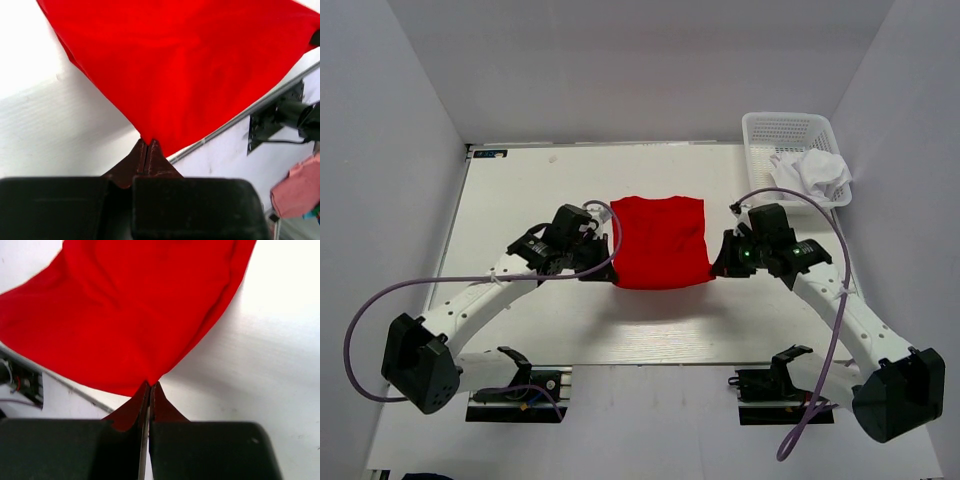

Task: Fold and stack the t-shirts

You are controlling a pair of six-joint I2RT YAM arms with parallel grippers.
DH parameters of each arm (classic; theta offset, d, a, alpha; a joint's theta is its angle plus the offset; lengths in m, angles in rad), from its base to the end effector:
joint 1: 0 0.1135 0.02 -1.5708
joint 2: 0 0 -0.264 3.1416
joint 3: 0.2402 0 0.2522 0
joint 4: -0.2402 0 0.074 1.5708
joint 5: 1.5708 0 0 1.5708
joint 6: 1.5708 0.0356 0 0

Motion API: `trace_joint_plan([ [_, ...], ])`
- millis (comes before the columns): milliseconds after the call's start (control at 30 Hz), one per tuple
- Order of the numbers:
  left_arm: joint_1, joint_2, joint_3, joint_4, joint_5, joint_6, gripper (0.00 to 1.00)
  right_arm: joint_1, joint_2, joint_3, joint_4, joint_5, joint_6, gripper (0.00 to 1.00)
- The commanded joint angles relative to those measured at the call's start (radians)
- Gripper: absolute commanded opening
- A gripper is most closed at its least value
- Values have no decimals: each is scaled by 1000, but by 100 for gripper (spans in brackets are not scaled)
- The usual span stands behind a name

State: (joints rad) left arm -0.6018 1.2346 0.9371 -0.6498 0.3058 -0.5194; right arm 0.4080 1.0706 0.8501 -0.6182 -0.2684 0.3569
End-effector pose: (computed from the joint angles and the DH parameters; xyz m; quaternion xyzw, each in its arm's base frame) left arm 0.1981 -0.1491 0.2606 0.0854 0.9380 -0.2840 0.1797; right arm 0.1963 0.0951 0.2696 -0.0715 0.9238 0.2483 0.2825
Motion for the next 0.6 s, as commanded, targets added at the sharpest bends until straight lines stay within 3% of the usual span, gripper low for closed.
trace_joint_plan([
  [0,8,-60,48,48,-81,-5,0,-5,2,69,70,72,23,0],
  [167,19,-9,104,121,-227,-57,0,-9,35,102,193,215,137,0],
  [300,19,63,179,130,-341,-97,0,-17,124,177,190,294,151,0],
  [567,28,199,291,130,-445,-97,0,-43,284,320,181,301,148,0],
])
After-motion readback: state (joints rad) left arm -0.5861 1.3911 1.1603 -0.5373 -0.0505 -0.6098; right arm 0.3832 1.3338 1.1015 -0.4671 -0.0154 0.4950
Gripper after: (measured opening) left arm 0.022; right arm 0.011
